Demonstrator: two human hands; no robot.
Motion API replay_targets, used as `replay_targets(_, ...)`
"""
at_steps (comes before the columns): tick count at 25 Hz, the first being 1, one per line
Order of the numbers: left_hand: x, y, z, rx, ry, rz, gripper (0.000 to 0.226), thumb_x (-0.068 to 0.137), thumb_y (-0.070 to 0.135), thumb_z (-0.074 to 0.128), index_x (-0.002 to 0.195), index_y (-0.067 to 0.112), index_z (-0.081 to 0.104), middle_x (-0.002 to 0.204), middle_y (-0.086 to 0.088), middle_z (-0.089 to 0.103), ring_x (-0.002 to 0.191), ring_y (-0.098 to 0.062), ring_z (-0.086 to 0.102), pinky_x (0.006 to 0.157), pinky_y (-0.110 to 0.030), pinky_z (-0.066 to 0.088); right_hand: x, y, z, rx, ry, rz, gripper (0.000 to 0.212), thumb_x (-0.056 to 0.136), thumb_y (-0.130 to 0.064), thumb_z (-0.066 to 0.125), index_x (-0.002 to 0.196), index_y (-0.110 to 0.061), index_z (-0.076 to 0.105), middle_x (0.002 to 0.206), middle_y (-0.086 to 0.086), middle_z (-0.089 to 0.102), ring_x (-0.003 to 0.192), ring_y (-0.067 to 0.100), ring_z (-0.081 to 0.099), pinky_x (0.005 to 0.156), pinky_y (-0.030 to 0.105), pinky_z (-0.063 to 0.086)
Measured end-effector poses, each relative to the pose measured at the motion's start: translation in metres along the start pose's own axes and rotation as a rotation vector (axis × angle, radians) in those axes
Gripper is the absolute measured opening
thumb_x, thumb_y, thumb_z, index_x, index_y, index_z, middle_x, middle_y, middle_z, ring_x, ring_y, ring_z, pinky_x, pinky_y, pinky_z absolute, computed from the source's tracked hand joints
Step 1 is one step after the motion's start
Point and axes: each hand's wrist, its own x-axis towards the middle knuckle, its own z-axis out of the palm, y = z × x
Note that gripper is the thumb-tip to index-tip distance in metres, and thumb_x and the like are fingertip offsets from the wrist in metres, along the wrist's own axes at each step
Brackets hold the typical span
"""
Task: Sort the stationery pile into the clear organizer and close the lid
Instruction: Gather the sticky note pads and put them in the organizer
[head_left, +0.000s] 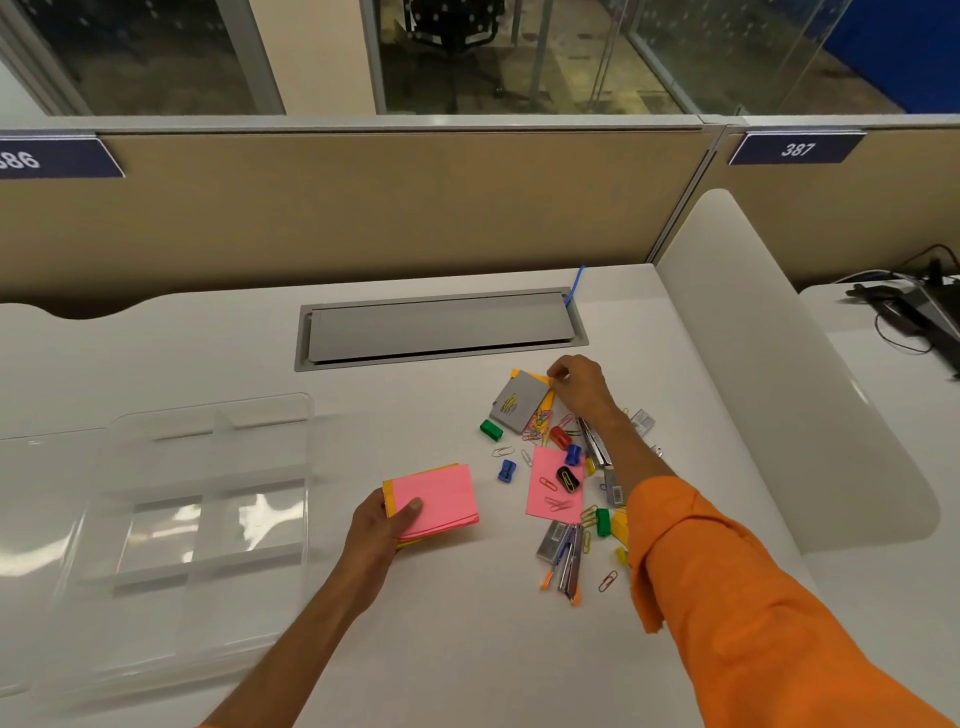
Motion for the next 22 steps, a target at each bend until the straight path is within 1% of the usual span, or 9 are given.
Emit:
replay_targets(3, 0.005, -0.001, -0.001, -0.001, 0.004, -0.020, 0.038, 0.087, 0.026, 0.071, 0.123, 0.015, 0.060, 0.116, -0.008, 0.069, 0.108, -0.030, 0.065, 0.101, -0.051, 0.049, 0.007, 0.000, 0.003, -0.030, -0.026, -0.013, 0.010, 0.086, -0.004, 0.062, 0.092, -0.005, 0.070, 0.100, 0.014, 0.068, 0.094, 0.027, 0.063, 0.080, 0.035, 0.053)
replay_targets(8, 0.008, -0.002, 0.003, 0.004, -0.011, -0.030, 0.031, 0.088, 0.024, 0.070, 0.118, 0.018, 0.062, 0.115, -0.008, 0.071, 0.108, -0.030, 0.065, 0.101, -0.051, 0.049, 0.010, -0.001, 0.002, 0.005, -0.037, 0.025, 0.015, 0.083, 0.005, 0.059, 0.093, 0.000, 0.069, 0.099, 0.015, 0.069, 0.092, 0.027, 0.063, 0.076, 0.028, 0.048)
replay_targets(14, 0.005, 0.001, 0.005, -0.026, -0.010, -0.029, 0.029, 0.089, 0.019, 0.068, 0.117, 0.017, 0.062, 0.114, -0.008, 0.071, 0.107, -0.030, 0.066, 0.099, -0.048, 0.051, 0.007, 0.001, -0.004, 0.005, -0.029, 0.084, 0.020, 0.084, 0.007, 0.055, 0.093, 0.004, 0.073, 0.101, 0.019, 0.071, 0.094, 0.029, 0.065, 0.071, 0.025, 0.045)
replay_targets(18, 0.003, 0.002, 0.005, -0.032, -0.003, -0.030, 0.025, 0.089, 0.018, 0.068, 0.114, 0.019, 0.063, 0.113, -0.008, 0.071, 0.108, -0.031, 0.066, 0.099, -0.048, 0.050, -0.006, 0.003, -0.013, 0.055, 0.063, 0.112, 0.019, 0.081, 0.008, 0.053, 0.086, 0.009, 0.071, 0.094, 0.021, 0.072, 0.091, 0.030, 0.066, 0.071, 0.025, 0.045)
replay_targets(22, -0.001, 0.002, 0.008, -0.028, -0.003, -0.033, 0.023, 0.089, 0.017, 0.069, 0.111, 0.020, 0.063, 0.112, -0.009, 0.072, 0.107, -0.032, 0.066, 0.098, -0.048, 0.051, -0.020, 0.005, -0.022, 0.153, 0.126, 0.134, 0.017, 0.085, -0.002, 0.054, 0.087, 0.007, 0.069, 0.090, 0.018, 0.071, 0.084, 0.029, 0.068, 0.076, 0.033, 0.054)
